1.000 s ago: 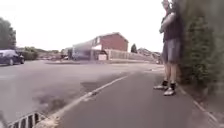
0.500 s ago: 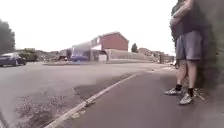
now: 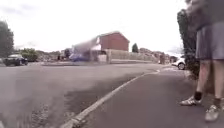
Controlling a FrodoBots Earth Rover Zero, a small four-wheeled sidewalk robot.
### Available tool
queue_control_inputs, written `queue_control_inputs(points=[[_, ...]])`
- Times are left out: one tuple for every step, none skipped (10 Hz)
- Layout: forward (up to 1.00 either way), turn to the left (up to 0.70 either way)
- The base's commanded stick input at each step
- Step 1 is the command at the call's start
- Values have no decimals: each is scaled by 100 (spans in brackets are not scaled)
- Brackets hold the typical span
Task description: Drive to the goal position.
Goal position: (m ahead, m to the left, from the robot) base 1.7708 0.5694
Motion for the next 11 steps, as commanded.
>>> queue_control_inputs(points=[[100, -40], [100, -40], [100, -40], [100, -40], [100, -40], [100, -40], [100, -40], [100, -40], [100, -40], [100, -40], [100, -40]])
